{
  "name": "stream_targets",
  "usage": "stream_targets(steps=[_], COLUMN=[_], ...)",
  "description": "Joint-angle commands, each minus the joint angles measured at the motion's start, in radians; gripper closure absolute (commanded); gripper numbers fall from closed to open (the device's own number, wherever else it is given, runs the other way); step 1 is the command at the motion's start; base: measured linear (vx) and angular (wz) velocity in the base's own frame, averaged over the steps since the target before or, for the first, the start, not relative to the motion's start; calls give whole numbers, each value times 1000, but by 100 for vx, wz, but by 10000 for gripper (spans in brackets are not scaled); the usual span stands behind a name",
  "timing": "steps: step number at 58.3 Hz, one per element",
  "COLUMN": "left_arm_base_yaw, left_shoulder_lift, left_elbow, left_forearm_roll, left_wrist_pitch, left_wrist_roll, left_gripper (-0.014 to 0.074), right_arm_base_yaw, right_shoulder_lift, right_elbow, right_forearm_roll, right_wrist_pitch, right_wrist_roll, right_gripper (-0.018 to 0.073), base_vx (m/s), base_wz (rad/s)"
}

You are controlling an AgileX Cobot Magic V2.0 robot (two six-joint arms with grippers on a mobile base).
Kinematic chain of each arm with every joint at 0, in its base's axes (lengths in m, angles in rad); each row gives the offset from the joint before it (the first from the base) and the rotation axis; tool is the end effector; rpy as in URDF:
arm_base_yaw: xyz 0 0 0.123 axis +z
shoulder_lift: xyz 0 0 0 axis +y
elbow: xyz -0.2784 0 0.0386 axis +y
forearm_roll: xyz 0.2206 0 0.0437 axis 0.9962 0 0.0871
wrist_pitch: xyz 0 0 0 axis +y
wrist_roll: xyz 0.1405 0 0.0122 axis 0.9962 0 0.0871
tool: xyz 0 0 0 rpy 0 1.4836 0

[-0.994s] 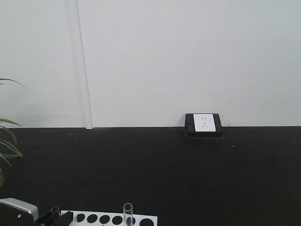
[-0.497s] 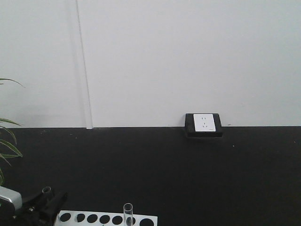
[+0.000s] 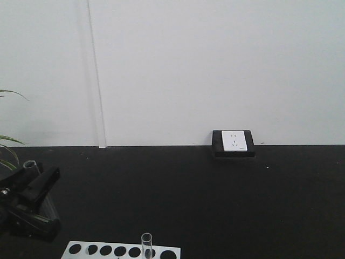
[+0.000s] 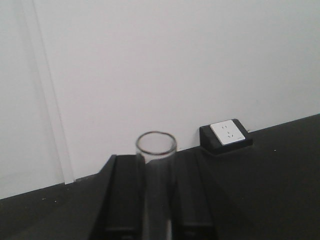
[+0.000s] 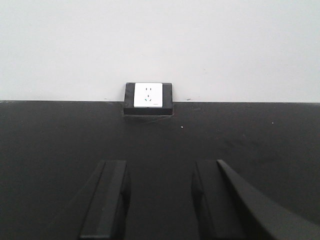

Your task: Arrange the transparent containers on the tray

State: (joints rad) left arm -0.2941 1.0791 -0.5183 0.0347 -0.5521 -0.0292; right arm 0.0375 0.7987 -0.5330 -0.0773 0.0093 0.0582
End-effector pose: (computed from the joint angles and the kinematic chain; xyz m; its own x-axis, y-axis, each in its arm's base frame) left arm 0.2416 -0.0759 0.3173 0.0749 -0.0223 -0.9969 0.3072 0.9517 0.0018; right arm 0.1962 0.0073 0.3072 -0.1858 -0.0261 -0.9822 -0.0403 0.9990 -0.0189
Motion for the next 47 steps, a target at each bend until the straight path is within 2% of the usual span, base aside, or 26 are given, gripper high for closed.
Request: stream_targets(steps=[1,12,18,30,47], left_arm_base_yaw=[-6,-6,-6,-6,-6], left_shoulder_lift=[-60,-94,-94,-94,-94], left_elbow=[-34,-34,-34,-34,-34], left_forearm_roll=[-18,-18,-18,-18,-18], left_wrist_pitch=[-22,13,13,13,13], left_wrist_roll=[2,7,7,7,7], left_gripper=[486,486,485,482,479], right_arm_base_yaw=[59,374,489,620,765], right_shoulder_lift=[32,177,292,475,680], right_elbow=[-32,-32,-32,-32,-33], right_forearm_roll=[-25,-104,-90,45,13], right_wrist_pitch=[-128,-264,-322,-446,-657], right_wrist_roll=[-10,-10,-5,10,-7], right_gripper=[182,182,182,170,44], base_vx=[0,0,0,0,0], base_wz=[0,0,0,0,0])
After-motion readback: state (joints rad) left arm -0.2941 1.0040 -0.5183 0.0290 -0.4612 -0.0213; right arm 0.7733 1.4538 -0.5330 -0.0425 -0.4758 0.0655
